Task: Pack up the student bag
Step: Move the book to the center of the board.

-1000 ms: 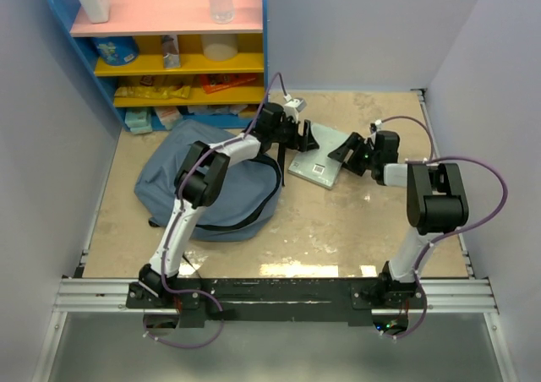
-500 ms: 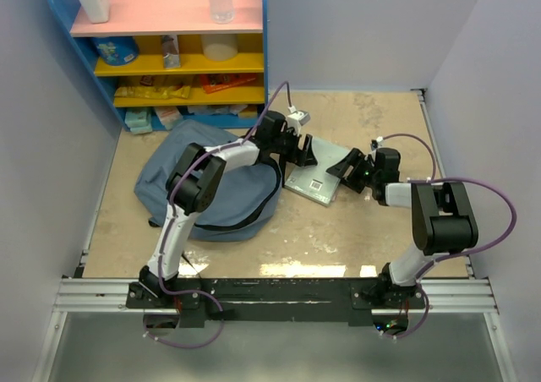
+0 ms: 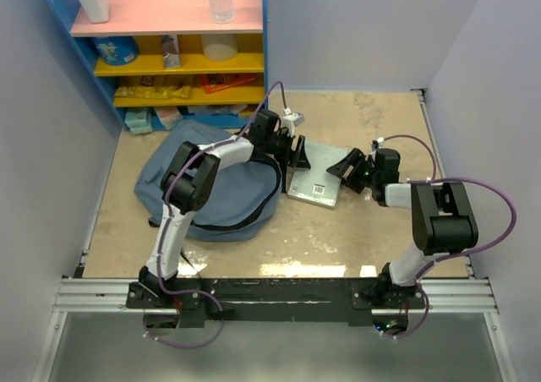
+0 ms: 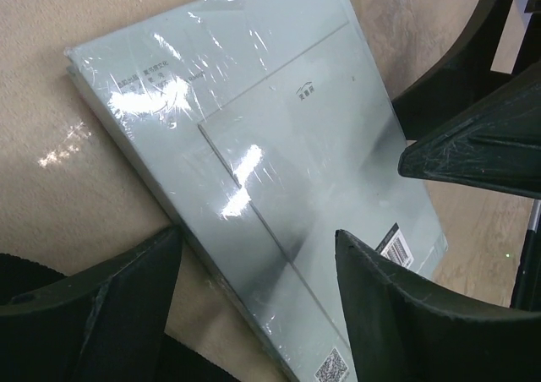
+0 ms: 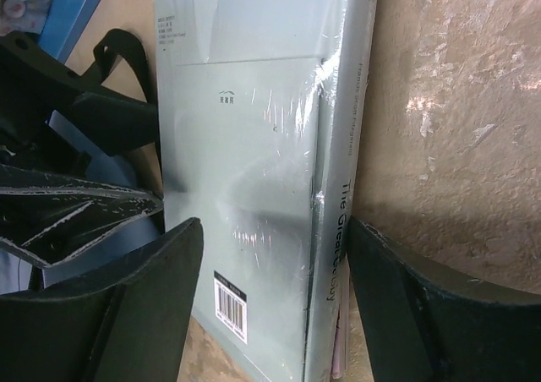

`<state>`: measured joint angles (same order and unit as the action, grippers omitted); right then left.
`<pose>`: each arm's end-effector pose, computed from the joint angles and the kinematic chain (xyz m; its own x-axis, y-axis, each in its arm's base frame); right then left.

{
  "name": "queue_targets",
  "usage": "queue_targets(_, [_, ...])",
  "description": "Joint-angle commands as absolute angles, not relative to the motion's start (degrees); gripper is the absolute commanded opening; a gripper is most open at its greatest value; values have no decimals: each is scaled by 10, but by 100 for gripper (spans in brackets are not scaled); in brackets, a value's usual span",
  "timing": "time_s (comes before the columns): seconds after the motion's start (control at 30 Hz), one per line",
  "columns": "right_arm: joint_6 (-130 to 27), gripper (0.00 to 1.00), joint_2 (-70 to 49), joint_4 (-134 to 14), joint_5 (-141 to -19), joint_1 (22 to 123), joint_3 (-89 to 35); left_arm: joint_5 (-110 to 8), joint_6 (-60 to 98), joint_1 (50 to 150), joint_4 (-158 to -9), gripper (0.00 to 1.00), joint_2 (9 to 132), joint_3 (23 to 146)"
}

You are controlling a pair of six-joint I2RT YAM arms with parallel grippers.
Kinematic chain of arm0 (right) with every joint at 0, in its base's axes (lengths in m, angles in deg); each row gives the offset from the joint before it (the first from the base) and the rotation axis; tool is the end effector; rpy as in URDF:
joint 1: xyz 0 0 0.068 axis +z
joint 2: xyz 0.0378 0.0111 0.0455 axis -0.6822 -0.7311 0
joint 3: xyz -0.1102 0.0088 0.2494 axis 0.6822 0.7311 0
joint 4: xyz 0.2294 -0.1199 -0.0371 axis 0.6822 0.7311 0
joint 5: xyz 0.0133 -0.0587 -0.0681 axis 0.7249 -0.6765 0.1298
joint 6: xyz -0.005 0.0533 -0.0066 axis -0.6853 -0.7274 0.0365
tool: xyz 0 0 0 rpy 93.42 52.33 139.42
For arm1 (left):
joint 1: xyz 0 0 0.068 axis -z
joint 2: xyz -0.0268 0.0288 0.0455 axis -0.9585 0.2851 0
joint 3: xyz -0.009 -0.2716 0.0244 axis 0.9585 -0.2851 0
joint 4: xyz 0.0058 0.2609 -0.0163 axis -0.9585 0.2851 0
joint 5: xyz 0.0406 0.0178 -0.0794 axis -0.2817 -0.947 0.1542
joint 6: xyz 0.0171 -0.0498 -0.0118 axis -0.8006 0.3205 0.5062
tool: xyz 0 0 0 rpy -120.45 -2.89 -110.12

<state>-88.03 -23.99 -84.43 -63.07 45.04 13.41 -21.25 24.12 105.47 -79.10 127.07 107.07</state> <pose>0.3038 0.0258 0.1338 -0.6791 0.5968 -0.4275 0.1241 0.6673 0.7344 0.4186 -0.2876 0.1418 -0.7599 0.2007 -0.6183 0.6223 0.4995 -0.6027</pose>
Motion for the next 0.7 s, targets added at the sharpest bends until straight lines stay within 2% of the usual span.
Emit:
queue_targets(0.0, [-872,73,-257,-779,-659,459,146,-173,252,1056,-793,77,1228,1064])
queue_targets(0.17, [-869,72,-256,-777,-657,459,149,-208,238,1031,-782,77,1212,1070])
queue_targets(0.4, [-868,72,-254,-777,-652,457,152,-192,241,1031,-789,74,1180,1032])
queue_targets(0.67, [-869,72,-256,-785,-648,453,158,-179,236,1047,-773,73,1213,1034])
